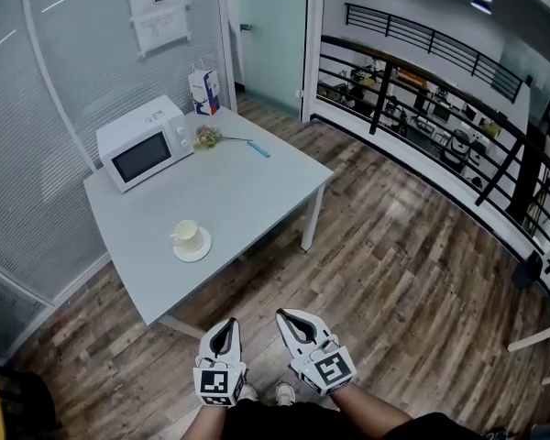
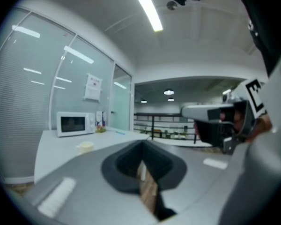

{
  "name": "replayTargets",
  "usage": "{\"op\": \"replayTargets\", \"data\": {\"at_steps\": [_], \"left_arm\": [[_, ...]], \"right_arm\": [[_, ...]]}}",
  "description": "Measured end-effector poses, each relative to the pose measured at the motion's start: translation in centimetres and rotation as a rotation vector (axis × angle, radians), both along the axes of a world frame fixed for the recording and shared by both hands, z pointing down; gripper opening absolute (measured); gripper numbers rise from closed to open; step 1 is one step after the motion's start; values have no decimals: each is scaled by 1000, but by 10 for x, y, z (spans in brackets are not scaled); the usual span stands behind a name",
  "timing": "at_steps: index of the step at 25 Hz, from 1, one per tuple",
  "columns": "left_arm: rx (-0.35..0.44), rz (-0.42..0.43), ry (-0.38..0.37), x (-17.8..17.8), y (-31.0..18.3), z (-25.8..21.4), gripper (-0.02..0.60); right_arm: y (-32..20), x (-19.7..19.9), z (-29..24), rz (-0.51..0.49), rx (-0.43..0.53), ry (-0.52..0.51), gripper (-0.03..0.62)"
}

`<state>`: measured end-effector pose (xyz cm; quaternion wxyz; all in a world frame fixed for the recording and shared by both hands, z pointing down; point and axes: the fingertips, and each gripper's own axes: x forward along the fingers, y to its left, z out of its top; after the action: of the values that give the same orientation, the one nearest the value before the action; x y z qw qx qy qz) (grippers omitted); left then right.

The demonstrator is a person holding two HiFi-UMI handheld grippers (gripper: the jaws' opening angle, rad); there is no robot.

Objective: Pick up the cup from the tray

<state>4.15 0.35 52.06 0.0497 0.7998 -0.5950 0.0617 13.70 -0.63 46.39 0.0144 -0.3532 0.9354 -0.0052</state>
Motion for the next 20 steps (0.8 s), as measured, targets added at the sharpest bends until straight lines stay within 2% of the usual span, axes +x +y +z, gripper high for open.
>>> {"op": "replayTargets", "data": {"at_steps": [5, 11, 16, 20], "left_arm": [[-10, 8, 9, -4, -29, 8, 3], [16, 23, 23, -18, -76, 2, 2], [36, 27, 35, -47, -113, -10, 2], [41, 21, 34, -76, -136, -14, 2]], "right_arm": [[-31, -8, 4, 5, -3, 3, -10], [-73, -28, -1, 7, 20, 20, -11], [-102, -56, -20, 17, 68, 40, -11], [-127, -82, -24, 19, 69, 37, -11]]}}
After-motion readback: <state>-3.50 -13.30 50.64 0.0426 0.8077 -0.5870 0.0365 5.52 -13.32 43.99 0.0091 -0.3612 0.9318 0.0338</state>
